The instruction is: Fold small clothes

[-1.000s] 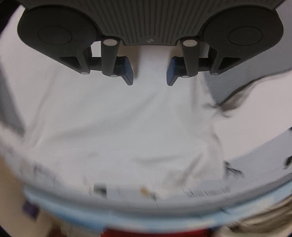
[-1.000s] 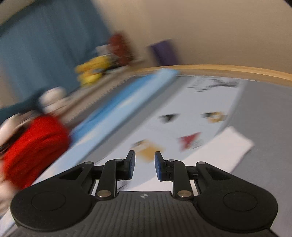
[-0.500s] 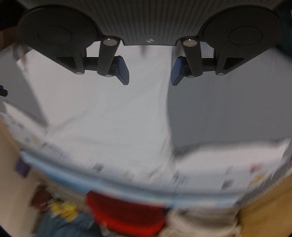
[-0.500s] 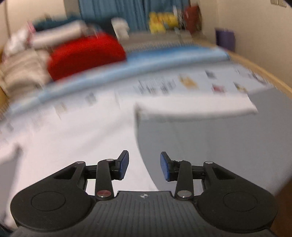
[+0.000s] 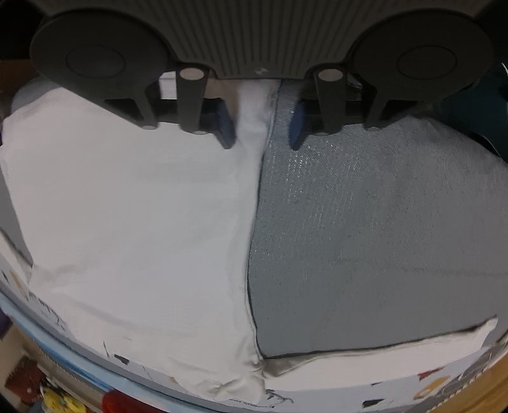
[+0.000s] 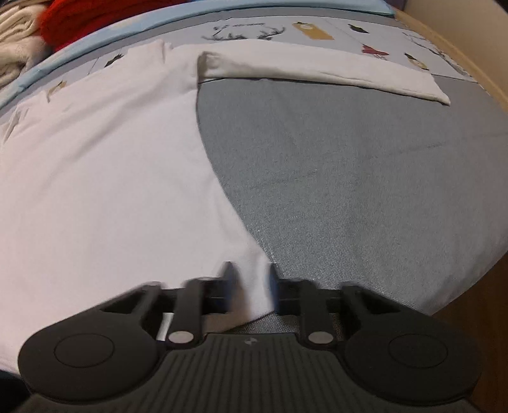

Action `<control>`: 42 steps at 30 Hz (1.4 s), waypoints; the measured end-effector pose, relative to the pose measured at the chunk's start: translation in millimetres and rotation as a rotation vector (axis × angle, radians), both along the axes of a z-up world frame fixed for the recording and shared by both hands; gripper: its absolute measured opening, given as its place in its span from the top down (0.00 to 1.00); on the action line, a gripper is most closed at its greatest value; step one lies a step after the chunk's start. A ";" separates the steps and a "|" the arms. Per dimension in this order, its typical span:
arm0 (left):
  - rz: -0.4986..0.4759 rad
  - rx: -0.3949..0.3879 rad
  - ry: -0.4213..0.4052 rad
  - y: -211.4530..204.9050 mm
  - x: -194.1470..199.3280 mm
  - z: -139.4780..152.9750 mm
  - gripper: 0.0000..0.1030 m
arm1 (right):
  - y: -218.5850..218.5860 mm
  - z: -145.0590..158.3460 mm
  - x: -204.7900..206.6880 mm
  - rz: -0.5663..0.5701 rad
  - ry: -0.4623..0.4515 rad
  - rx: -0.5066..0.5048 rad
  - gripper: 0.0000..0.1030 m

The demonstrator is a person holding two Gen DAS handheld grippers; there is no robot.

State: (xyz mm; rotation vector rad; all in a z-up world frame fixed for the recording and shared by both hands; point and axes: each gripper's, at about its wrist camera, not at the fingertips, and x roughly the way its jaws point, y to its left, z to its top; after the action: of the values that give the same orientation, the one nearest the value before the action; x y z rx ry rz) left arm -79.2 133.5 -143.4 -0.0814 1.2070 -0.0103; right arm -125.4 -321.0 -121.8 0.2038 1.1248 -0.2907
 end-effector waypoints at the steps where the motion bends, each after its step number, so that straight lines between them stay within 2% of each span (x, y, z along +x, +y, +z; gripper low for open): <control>1: -0.014 -0.006 -0.004 0.6 0.6 0.6 0.92 | 0.3 -1.7 -0.2 0.002 0.014 0.025 1.00; 3: -0.015 -0.031 -0.015 4.1 -1.6 5.4 0.95 | 2.2 1.9 -5.0 0.004 0.012 0.037 1.00; 7: 0.007 -0.062 -0.082 17.9 -2.9 25.3 0.96 | -0.7 26.5 -17.1 -0.007 -0.048 0.071 1.00; 9: 0.012 -0.063 -0.081 24.7 -3.1 28.7 0.96 | -3.1 36.7 -27.6 -0.019 -0.065 0.071 1.00; 11: 0.019 -0.048 -0.055 27.9 -4.8 26.4 0.97 | -6.1 37.0 -32.0 -0.031 -0.047 0.073 1.00; 14: 0.040 -0.025 -0.009 34.5 -3.6 20.7 0.99 | -9.7 22.5 -36.1 -0.052 0.038 0.021 1.00; 16: 0.082 -0.065 -0.002 41.7 -2.1 19.3 0.94 | -12.8 17.5 -38.4 -0.063 0.055 0.009 1.00; 17: 0.094 -0.093 -0.002 45.2 -0.5 19.0 0.89 | -16.5 19.9 -40.6 -0.082 0.016 0.029 0.99; 18: 0.102 -0.127 -0.003 47.6 -0.5 19.3 0.78 | -21.1 25.5 -41.5 -0.104 -0.047 0.069 0.98; 19: 0.106 -0.151 -0.003 48.1 -1.0 19.2 0.68 | -25.5 31.2 -42.8 -0.126 -0.106 0.106 0.94; 21: 0.099 -0.154 0.002 44.6 -1.1 17.6 0.66 | -30.0 35.2 -41.6 -0.138 -0.174 0.165 0.57; 22: 0.093 -0.153 0.013 42.8 -0.8 15.0 0.66 | -30.5 35.6 -40.2 -0.136 -0.182 0.184 0.52; 25: 0.092 -0.163 0.046 38.3 1.0 7.7 0.66 | -21.4 18.2 -28.1 -0.090 -0.114 0.186 0.53; 28: 0.068 -0.137 0.062 33.0 0.9 2.8 0.66 | -12.9 -2.2 -18.6 -0.038 -0.018 0.143 0.53; 29: 0.058 -0.123 0.068 31.2 0.7 0.6 0.66 | -8.8 -6.7 -17.0 -0.017 0.000 0.112 0.59; 30: 0.047 -0.112 0.067 29.6 0.7 -0.8 0.67 | -3.3 -6.7 -16.8 -0.001 0.001 0.083 0.76; 31: 0.036 -0.097 0.064 27.7 1.1 -1.0 0.77 | 1.1 -5.4 -16.8 0.012 0.002 0.058 0.88; 32: 0.028 -0.086 0.056 26.3 1.6 -0.2 0.89 | -0.2 -4.0 -17.3 0.018 0.001 0.075 0.93; 33: 0.027 -0.089 0.045 27.7 1.3 2.4 0.94 | -4.8 -1.3 -19.3 -0.005 -0.008 0.106 0.94; 36: 0.044 -0.146 -0.041 36.9 -4.4 24.6 0.95 | -19.1 25.9 -34.4 -0.079 -0.104 0.140 0.95; 38: 0.016 -0.143 -0.074 37.9 -8.6 35.7 0.95 | -24.0 47.5 -46.9 -0.090 -0.173 0.162 0.95; 40: 0.012 -0.120 -0.038 40.7 -10.3 31.2 0.95 | -24.7 56.1 -55.1 -0.081 -0.192 0.145 0.95; 42: 0.029 -0.112 0.013 44.1 -8.3 22.7 0.94 | -26.0 47.0 -52.2 -0.085 -0.142 0.144 0.95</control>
State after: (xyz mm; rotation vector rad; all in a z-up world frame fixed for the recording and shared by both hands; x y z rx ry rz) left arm -87.5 177.6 -120.7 -0.1976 1.2179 -0.0520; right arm -177.6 -347.0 -74.8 0.3951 0.9983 -0.2668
